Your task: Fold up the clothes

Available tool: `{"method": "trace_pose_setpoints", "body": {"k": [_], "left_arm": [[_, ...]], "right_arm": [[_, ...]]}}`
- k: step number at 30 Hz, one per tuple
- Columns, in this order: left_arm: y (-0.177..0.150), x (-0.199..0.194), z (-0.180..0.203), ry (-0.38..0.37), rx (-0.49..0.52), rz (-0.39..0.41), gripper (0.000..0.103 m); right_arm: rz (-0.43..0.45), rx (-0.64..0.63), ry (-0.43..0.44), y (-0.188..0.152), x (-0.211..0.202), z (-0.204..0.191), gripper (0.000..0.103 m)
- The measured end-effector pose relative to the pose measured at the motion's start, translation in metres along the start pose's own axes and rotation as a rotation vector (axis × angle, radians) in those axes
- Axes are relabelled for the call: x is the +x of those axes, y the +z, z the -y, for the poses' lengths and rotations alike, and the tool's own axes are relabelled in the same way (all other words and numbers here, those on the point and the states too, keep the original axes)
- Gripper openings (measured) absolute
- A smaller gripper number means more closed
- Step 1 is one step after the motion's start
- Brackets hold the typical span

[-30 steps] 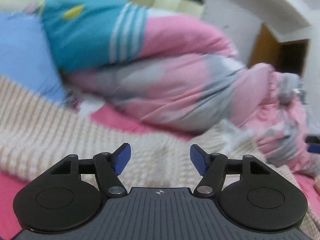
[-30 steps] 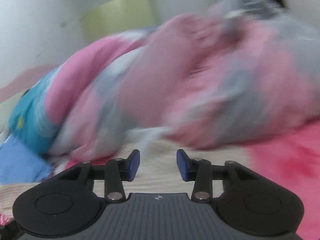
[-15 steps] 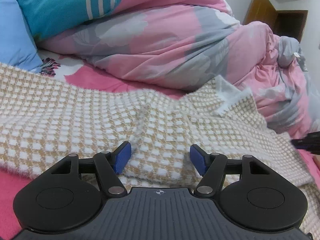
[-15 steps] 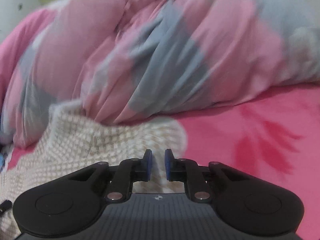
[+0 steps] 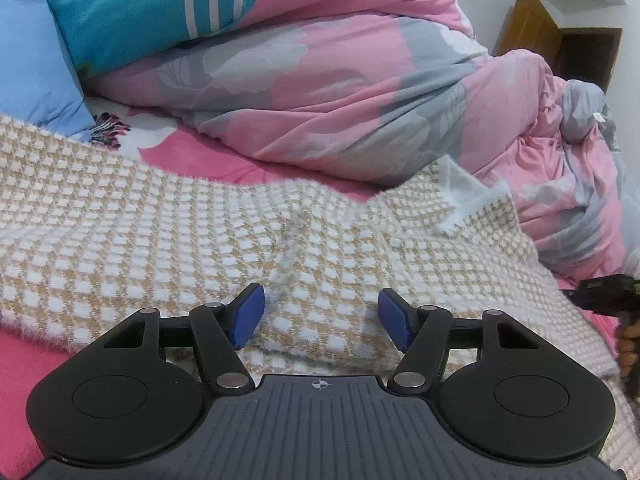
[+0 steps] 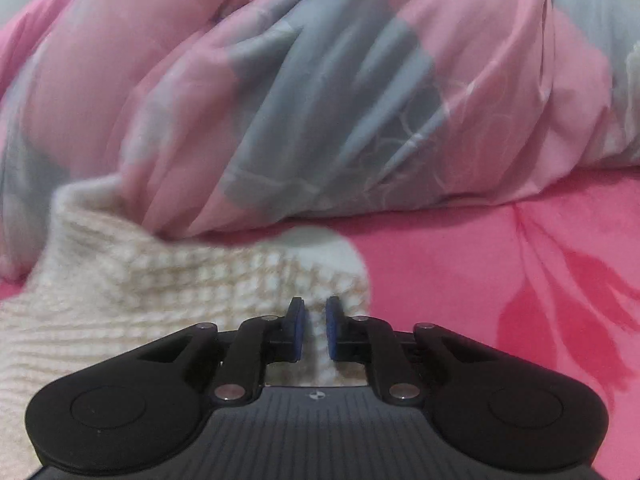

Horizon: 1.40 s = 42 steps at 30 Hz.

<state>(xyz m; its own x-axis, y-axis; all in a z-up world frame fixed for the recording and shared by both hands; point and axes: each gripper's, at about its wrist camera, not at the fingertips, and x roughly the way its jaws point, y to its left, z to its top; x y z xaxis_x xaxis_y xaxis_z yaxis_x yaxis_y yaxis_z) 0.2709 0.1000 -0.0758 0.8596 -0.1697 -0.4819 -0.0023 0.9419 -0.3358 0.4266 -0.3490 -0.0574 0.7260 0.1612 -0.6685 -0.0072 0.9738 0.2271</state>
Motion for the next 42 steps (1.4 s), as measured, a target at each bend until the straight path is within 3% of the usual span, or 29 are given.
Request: {"method": "trace_pose_setpoints", "body": {"k": [3,5,8,12,15,18,21,25,28,31,32,38,42], "left_arm": [[0.0,0.0,-0.001,-0.002,-0.005,0.0,0.063],[0.0,0.0,-0.001,-0.002,-0.005,0.0,0.063],[0.0,0.0,-0.001,-0.001,-0.004,-0.001,0.063],[0.001,0.0,-0.002,-0.002,-0.007,-0.004,0.064],[0.001,0.0,-0.005,-0.011,-0.02,-0.004,0.064],[0.001,0.001,-0.005,-0.013,-0.021,-0.005,0.064],[0.001,0.0,-0.005,-0.015,-0.022,-0.005,0.064],[0.002,0.0,-0.008,-0.024,-0.042,-0.003,0.064],[0.002,0.0,-0.008,-0.021,-0.04,-0.003,0.064],[0.002,0.0,-0.008,-0.02,-0.041,-0.004,0.064],[0.002,-0.001,-0.008,-0.021,-0.042,-0.004,0.064],[0.002,0.0,-0.008,-0.022,-0.043,-0.005,0.065],[0.003,0.0,-0.008,-0.024,-0.046,-0.006,0.066]], "right_arm": [[0.013,0.082,-0.011,0.006,-0.02,0.008,0.014],[0.033,0.102,0.034,0.007,-0.048,0.008,0.014],[0.021,-0.064,0.11,-0.013,-0.091,-0.015,0.014],[-0.053,-0.258,0.048,-0.059,-0.087,-0.026,0.012],[-0.064,-0.19,0.016,-0.053,-0.104,-0.031,0.014],[-0.008,-0.273,0.044,-0.063,-0.138,-0.041,0.014],[-0.035,-0.322,0.02,-0.095,-0.131,-0.032,0.014],[-0.056,-0.31,-0.031,-0.075,-0.138,-0.049,0.015],[0.015,-0.35,-0.032,-0.072,-0.142,-0.06,0.015],[-0.03,-0.37,-0.021,-0.102,-0.119,-0.058,0.015],[0.006,-0.409,-0.028,-0.112,-0.118,-0.059,0.015],[0.034,-0.433,-0.049,-0.082,-0.114,-0.083,0.015],[0.005,-0.491,-0.048,-0.095,-0.079,-0.089,0.016]]}}
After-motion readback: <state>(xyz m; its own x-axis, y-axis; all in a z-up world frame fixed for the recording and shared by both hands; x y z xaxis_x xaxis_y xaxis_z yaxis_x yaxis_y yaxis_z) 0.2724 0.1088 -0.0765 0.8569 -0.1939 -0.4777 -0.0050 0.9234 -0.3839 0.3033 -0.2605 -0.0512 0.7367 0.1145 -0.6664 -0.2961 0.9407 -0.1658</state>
